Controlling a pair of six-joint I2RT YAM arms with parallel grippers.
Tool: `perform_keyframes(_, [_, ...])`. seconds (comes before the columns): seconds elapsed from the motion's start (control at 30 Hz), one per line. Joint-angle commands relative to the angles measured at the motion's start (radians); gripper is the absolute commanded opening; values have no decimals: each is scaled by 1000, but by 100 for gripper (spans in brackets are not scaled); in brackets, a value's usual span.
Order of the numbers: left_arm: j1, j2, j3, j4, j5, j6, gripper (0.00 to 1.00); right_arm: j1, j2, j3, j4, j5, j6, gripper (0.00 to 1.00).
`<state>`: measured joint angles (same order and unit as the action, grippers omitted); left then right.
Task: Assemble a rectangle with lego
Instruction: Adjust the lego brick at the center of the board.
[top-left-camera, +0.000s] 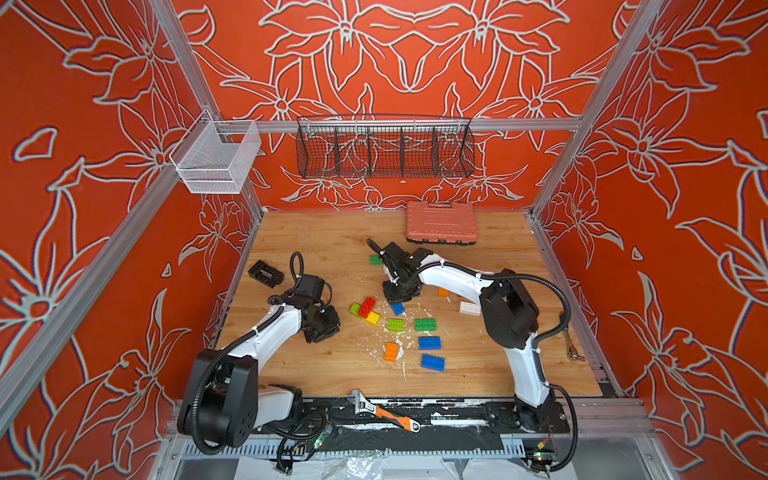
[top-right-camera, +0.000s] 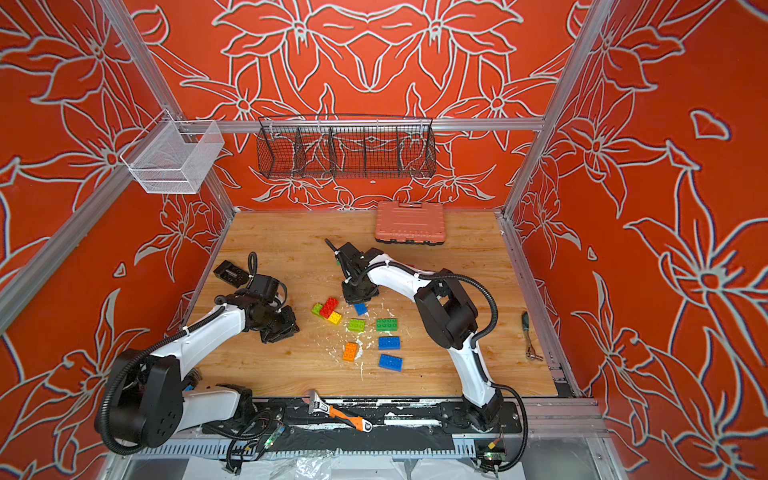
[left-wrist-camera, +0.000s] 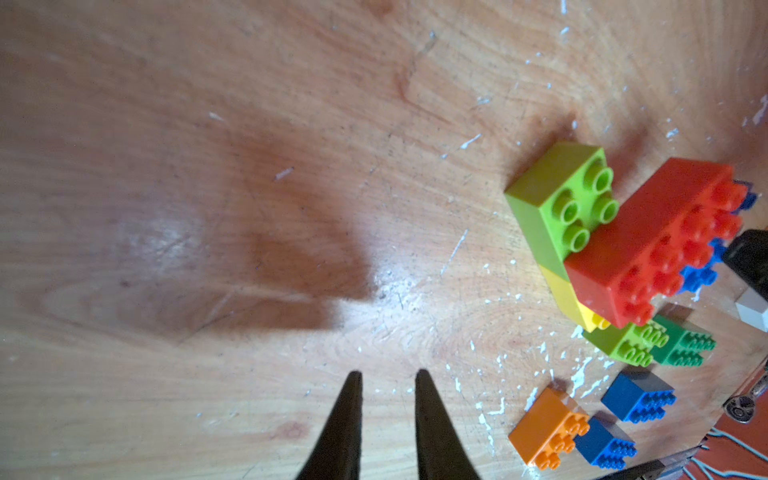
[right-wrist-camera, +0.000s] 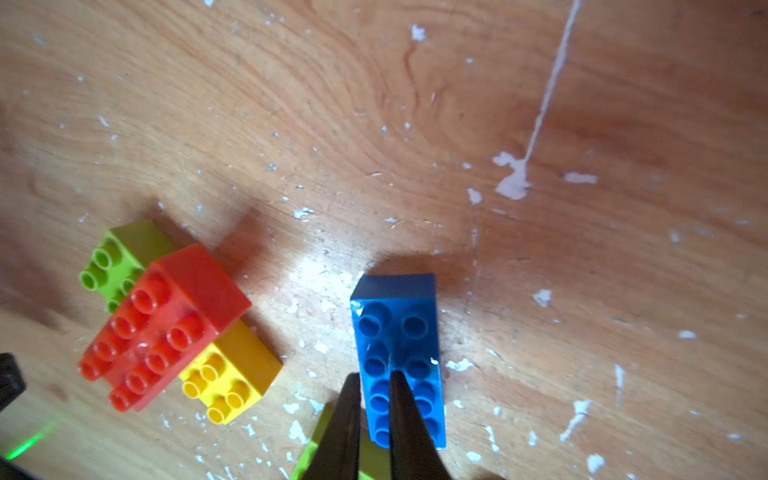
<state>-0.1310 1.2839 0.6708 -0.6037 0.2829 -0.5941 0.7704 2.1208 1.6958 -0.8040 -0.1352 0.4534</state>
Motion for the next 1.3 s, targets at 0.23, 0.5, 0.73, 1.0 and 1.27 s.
perform_keyframes(0.23, [1, -17, -2, -25, -19, 14, 22, 31, -3, 58, -82, 91, -177, 40])
perform_keyframes(0.5, [2, -11, 9, -30, -14, 20, 23, 31, 30, 72, -100, 78, -216, 61])
perform_keyframes(0.73, [2, -10, 13, -38, -11, 24, 23, 29, 93, 137, -131, 83, -265, 53])
perform_keyframes(1.0, [2, -10, 10, -36, -11, 18, 22, 30, 149, 197, -175, 98, -320, 47])
perform_keyframes(1.27, [3, 0, 13, -34, -5, 15, 23, 30, 182, 235, -213, 104, -430, 35])
